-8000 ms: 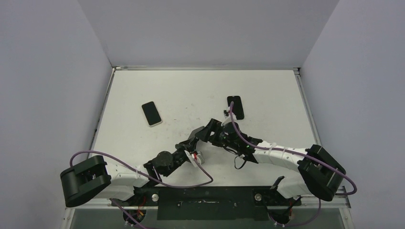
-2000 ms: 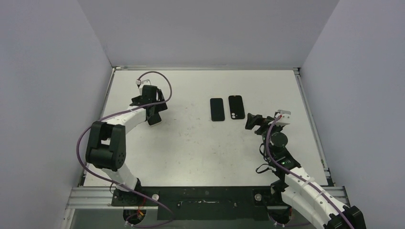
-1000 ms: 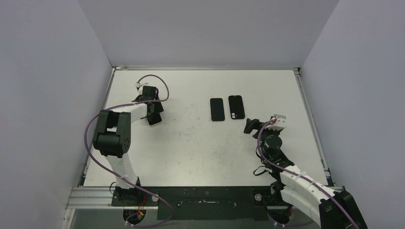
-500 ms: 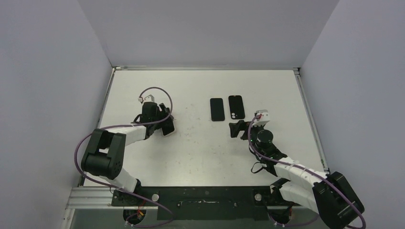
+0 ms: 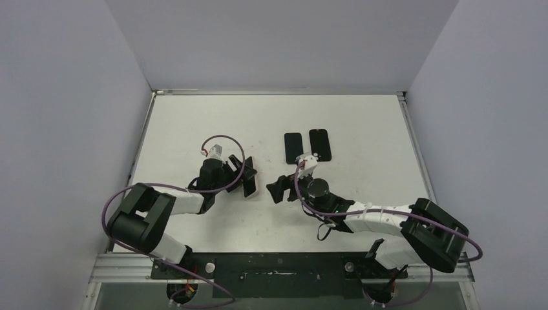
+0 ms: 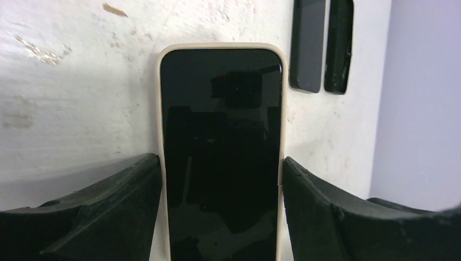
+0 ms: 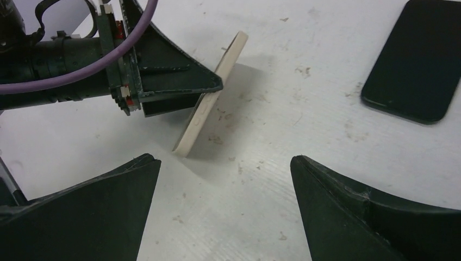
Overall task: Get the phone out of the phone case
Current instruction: Pick up the phone at the center of the board.
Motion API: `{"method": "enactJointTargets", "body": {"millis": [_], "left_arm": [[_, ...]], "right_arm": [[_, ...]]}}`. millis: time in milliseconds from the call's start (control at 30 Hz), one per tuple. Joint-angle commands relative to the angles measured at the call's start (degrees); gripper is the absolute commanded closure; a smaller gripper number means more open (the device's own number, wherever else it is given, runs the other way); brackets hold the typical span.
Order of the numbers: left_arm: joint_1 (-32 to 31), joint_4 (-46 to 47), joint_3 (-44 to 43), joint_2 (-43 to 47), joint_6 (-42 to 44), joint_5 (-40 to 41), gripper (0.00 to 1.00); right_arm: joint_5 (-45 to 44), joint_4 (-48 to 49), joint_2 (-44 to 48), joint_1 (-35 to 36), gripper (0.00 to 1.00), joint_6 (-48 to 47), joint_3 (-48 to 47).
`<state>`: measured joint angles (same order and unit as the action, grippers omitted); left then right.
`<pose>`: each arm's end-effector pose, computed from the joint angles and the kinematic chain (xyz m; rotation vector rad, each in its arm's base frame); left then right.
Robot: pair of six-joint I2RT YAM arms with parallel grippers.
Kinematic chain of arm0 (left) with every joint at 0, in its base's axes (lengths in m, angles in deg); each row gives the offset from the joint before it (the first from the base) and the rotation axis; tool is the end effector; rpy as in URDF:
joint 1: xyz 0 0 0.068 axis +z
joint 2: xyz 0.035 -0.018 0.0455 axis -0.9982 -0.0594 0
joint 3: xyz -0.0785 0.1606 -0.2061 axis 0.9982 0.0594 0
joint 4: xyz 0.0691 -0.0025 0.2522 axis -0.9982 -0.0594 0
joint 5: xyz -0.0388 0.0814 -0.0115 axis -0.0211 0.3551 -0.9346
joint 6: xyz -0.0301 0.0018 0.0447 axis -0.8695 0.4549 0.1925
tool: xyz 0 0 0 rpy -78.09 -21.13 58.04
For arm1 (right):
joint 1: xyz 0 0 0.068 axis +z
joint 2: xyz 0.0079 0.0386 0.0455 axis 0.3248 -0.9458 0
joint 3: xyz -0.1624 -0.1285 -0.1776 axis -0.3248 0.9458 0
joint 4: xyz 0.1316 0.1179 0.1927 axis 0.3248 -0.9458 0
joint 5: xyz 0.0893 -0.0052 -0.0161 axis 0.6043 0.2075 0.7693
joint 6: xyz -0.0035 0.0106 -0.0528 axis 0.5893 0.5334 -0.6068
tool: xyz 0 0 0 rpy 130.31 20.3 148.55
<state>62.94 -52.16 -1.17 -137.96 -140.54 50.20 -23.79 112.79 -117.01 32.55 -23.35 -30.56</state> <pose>0.2431 -0.1113 0.1344 -0.5136 2.1720 -0.9205 0.1641 0.2008 0.1923 -0.3435 1.8602 0.8657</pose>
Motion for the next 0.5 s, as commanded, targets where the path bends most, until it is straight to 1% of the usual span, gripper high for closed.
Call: {"method": "enactJointTargets", "body": {"millis": [0, 200, 333, 467], "left_arm": [[-1.05, 13.54, 2.35, 1.81, -6.70, -2.70, 0.87], [-2.39, 19.63, 5.90, 3.09, -11.12, -2.13, 0.90], [-3.41, 20.46, 6.62, 4.83, -12.23, -1.89, 0.91], [-4.42, 19.55, 7.14, 7.47, -12.28, -0.43, 0.91]], "right_arm": [[-6.09, 2.46, -4.51, 4.46, 0.05, 2.82, -4.68], [-12.27, -3.10, -8.62, 8.27, 0.08, 4.76, -9.82], [-11.51, -2.31, -11.71, 8.72, 0.11, 5.32, -11.79], [-10.73, -3.52, -14.11, 9.01, 0.15, 5.27, -14.30]]}}
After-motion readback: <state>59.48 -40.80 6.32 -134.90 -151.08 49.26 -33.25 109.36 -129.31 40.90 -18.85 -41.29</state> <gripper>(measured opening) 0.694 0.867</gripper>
